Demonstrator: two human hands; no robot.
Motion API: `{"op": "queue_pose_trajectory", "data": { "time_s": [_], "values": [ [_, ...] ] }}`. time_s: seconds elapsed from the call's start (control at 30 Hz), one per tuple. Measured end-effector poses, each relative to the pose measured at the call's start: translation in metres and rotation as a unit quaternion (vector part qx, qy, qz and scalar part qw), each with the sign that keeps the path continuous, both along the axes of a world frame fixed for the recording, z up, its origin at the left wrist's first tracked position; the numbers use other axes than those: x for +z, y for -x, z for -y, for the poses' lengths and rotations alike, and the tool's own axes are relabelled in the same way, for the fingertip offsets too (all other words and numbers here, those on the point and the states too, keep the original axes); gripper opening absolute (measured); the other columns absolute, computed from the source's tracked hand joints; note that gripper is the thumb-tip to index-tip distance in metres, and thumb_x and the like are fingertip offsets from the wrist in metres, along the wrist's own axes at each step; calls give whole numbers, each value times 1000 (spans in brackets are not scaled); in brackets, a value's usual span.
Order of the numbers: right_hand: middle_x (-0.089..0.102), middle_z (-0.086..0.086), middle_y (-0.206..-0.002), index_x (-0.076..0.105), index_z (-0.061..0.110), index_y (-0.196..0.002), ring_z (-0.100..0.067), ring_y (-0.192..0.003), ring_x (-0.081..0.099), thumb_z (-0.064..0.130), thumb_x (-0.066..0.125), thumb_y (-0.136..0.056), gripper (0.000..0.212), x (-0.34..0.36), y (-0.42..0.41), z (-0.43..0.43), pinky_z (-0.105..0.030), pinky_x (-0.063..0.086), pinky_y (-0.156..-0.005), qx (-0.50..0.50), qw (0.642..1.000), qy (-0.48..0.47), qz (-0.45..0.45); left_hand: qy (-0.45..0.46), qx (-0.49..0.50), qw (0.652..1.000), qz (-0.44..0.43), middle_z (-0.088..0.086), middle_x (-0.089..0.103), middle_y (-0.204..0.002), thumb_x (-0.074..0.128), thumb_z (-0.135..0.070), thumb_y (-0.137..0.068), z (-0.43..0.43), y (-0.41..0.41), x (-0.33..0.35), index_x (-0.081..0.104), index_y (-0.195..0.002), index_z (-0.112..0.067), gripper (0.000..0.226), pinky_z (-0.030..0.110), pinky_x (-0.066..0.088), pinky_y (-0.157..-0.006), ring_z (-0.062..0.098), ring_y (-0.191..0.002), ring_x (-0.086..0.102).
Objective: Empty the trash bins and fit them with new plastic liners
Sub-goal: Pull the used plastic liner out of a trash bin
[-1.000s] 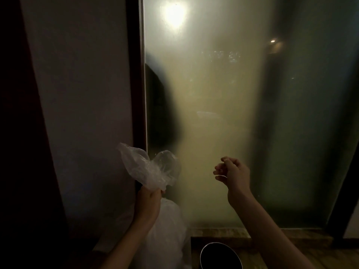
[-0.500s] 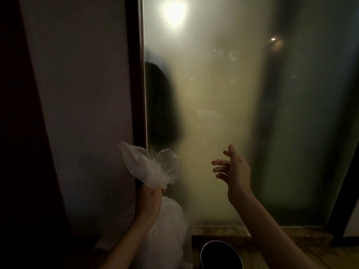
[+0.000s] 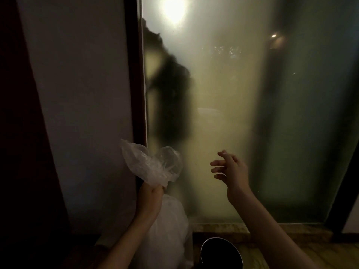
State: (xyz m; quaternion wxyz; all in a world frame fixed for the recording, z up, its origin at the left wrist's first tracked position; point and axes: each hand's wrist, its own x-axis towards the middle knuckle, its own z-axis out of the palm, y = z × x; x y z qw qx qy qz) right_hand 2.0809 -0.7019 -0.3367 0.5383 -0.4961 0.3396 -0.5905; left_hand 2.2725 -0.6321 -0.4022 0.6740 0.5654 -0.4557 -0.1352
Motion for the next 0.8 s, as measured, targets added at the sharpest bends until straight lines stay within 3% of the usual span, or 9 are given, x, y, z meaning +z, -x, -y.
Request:
{"op": "queue_pose_trajectory", "data": {
  "time_s": [0.1, 0.17, 0.23, 0.33, 0.43, 0.53, 0.67, 0.7, 0.8],
  "values": [
    [73, -4, -102, 64, 16, -116, -16, -91, 69, 30, 62, -95, 25, -11, -6, -4, -25, 54, -71, 101, 984, 42, -144, 1, -19, 999, -50, -12, 37, -45, 49, 2, -89, 4, 3, 5, 40, -57, -14, 36, 13, 27, -44, 2, -45, 34],
    [66, 7, -119, 60, 24, -127, -2, -108, 60, 32, 77, -82, 48, -26, -14, -8, -20, 50, -88, 185, 942, 72, -271, -5, -44, 994, -96, -9, 46, -52, 49, 0, -94, 6, 8, 12, 48, -63, -13, 33, 12, 32, -44, 0, -45, 40],
    [62, 11, -120, 56, 30, -131, 3, -110, 56, 32, 85, -74, 64, -43, -24, -15, -21, 47, -94, 235, 903, 94, -348, -12, -62, 990, -127, -9, 53, -56, 50, -6, -96, 7, 13, 18, 55, -67, -16, 30, 11, 37, -45, -2, -46, 46],
    [62, 8, -93, 64, 26, -115, -2, -83, 59, 32, 87, -72, 50, -66, -36, -21, -20, 48, -77, 180, 906, 141, -356, -17, -105, 983, -148, -10, 49, -53, 49, -7, -96, 9, 17, 24, 52, -66, -17, 32, 13, 33, -44, -1, -43, 41],
    [54, 11, -70, 66, 21, -93, 1, -60, 48, 34, 85, -73, 30, -77, -41, -24, -15, 38, -57, 90, 912, 181, -356, -22, -133, 979, -153, -13, 46, -51, 50, -11, -97, 13, 20, 25, 50, -65, -19, 33, 12, 28, -42, -1, -41, 35],
    [55, 9, -69, 56, 24, -83, -9, -63, 50, 38, 77, -78, 26, -85, -45, -30, -30, 42, -60, 25, 877, 229, -422, -32, -147, 976, -157, -14, 44, -49, 49, -9, -97, 24, 24, 18, 49, -67, -18, 32, 13, 26, -40, -1, -40, 32],
    [66, -1, -84, 57, 19, -95, -21, -77, 61, 36, 66, -81, 24, -90, -55, -29, -35, 47, -66, 51, 822, 287, -489, -95, -110, 979, -143, -7, 43, -49, 52, -8, -95, 51, 19, 1, 50, -60, -19, 37, 22, 29, -46, 7, -44, 35],
    [67, 0, -85, 58, 18, -97, -19, -77, 63, 33, 64, -80, 24, -89, -55, -21, -34, 48, -66, 85, 840, 269, -464, -111, -99, 981, -126, -7, 44, -49, 52, -8, -94, 58, 14, -4, 49, -57, -20, 39, 24, 30, -50, 9, -46, 37],
    [68, 3, -98, 58, 24, -106, -6, -85, 64, 35, 67, -85, 26, -78, -60, 15, -26, 49, -76, 179, 937, 99, -282, -144, -108, 983, -35, -12, 54, -47, 51, -7, -90, 76, -1, -11, 52, -57, -24, 37, 23, 40, -53, 2, -48, 49]
  ]
}}
